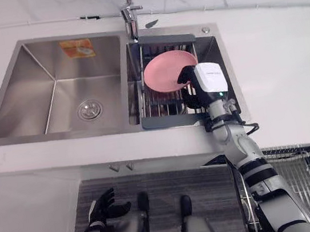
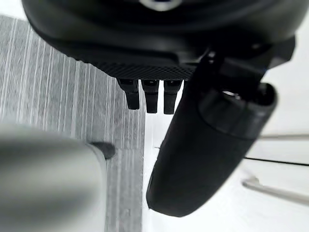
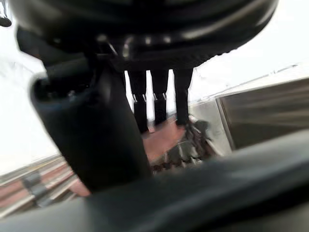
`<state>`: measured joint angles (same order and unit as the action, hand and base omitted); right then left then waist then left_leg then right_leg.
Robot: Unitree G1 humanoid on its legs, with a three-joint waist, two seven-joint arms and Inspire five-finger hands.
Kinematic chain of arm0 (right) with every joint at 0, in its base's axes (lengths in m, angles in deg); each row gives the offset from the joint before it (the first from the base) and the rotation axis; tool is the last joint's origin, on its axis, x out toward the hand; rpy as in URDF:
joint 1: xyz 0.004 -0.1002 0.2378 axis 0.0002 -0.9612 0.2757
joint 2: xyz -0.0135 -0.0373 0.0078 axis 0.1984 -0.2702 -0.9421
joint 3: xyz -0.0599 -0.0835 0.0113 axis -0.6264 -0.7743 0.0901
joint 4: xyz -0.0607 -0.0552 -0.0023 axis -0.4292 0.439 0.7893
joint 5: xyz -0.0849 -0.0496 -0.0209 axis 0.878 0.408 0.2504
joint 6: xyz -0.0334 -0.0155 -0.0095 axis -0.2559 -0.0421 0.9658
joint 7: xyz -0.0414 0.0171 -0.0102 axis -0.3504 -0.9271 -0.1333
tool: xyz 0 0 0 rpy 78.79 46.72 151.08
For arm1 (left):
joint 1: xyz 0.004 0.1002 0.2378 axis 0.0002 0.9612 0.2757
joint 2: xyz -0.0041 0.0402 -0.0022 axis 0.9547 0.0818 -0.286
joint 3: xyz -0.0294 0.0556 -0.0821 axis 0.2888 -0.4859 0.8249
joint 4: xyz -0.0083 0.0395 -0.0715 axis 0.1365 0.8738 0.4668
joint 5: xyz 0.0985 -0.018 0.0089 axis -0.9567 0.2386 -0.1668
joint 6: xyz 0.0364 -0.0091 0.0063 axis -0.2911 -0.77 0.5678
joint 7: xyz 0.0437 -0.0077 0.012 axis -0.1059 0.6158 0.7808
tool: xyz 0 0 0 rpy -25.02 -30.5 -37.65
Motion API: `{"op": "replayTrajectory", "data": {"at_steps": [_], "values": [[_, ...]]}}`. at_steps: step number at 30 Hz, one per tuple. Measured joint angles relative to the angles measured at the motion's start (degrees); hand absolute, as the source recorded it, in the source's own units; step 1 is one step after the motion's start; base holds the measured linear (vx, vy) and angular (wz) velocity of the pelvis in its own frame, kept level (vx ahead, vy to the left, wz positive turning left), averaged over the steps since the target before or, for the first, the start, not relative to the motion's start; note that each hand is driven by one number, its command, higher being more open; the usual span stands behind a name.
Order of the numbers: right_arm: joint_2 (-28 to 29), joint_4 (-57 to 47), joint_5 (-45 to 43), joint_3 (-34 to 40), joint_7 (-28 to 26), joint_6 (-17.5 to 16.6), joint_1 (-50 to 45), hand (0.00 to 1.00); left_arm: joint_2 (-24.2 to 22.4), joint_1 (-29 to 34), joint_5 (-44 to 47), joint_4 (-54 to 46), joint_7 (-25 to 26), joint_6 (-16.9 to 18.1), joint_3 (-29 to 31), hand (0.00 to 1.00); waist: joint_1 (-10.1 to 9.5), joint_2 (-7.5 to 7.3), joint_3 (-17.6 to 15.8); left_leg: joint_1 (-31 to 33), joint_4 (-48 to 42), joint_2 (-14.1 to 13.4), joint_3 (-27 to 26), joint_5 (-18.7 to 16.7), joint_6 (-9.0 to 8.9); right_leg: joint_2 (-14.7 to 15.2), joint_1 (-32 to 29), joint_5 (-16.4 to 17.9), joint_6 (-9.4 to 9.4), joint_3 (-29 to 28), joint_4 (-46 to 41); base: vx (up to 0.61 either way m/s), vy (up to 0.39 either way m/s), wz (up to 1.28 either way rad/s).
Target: Walk over to the sink, pick up the cup, carry it to the dishwasher, place the cup inside the dishwasher, then close the dishwasher door
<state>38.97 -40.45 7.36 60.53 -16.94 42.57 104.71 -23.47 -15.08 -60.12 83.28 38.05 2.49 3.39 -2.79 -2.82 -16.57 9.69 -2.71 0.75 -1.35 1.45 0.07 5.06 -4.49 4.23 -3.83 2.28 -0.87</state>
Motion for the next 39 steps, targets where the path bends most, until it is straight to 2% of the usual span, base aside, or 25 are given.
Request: {"op": "replayTrajectory", "data": {"at_steps": [3, 12, 18, 30, 36, 39], "values": [[0.34, -0.19, -1.52, 1.36, -0.69, -0.08, -1.20, 0.30, 0.53, -0.01, -0.01, 0.20, 0.07, -0.14, 0.01, 0.90, 0.01, -0.95, -0.02, -2.01, 3.76, 0.56, 0.00, 1.86, -0.03, 0.27, -0.03, -0.23, -0.18, -0.24, -0.73, 0.06, 0.012, 0.09], [2.91, -5.72, -3.71, 2.04, -1.12, -0.88, -5.10, 0.30, 0.61, 0.00, -0.29, 0.63, -0.19, -0.17, -0.06, 0.90, 0.19, -1.22, 0.11, -5.18, 7.93, -0.38, 0.44, 5.56, -0.82, -0.36, 0.38, -2.53, -0.47, 0.30, -2.04, 0.06, -0.032, 0.01], [3.57, -6.62, -3.83, 2.29, -1.02, -1.00, -6.02, 0.30, 0.49, 0.00, -1.16, 0.67, -0.77, -0.17, -0.04, 0.90, 0.10, -1.18, 0.12, -5.27, 7.70, -1.22, 0.83, 6.08, -0.91, -1.17, 0.88, -3.25, 0.35, 1.00, -1.58, 0.02, -0.031, 0.04], [3.58, -11.74, -5.56, 2.98, -1.05, -1.06, -11.27, 0.30, 0.37, 0.01, -2.45, 0.55, -1.19, -0.22, 0.08, 0.90, -0.11, -1.07, 0.19, -6.34, 7.67, -1.50, 1.76, 6.22, -0.80, -1.47, 2.89, -3.42, 0.49, 1.61, -0.25, 0.02, -0.011, 0.03], [3.53, -15.18, -7.03, 3.26, -1.15, -1.06, -13.58, 0.30, -0.14, 0.09, -2.82, 0.96, -1.26, -0.32, 0.12, 0.90, -0.01, 0.11, 0.87, -6.66, 7.67, -1.63, 2.03, 6.16, -0.88, -1.60, 3.35, -3.42, 0.49, 1.82, -0.23, 0.00, -0.002, 0.01], [3.52, -17.60, -9.53, 3.23, -1.90, -1.14, -15.66, 0.30, -0.17, 0.26, -2.95, 1.41, -1.27, -0.34, 0.15, 0.90, 0.34, 0.25, 1.32, -6.99, 7.67, -1.78, 2.04, 6.08, -1.00, -1.75, 3.68, -3.41, 0.49, 1.82, -0.20, 0.00, 0.000, 0.00]]}}
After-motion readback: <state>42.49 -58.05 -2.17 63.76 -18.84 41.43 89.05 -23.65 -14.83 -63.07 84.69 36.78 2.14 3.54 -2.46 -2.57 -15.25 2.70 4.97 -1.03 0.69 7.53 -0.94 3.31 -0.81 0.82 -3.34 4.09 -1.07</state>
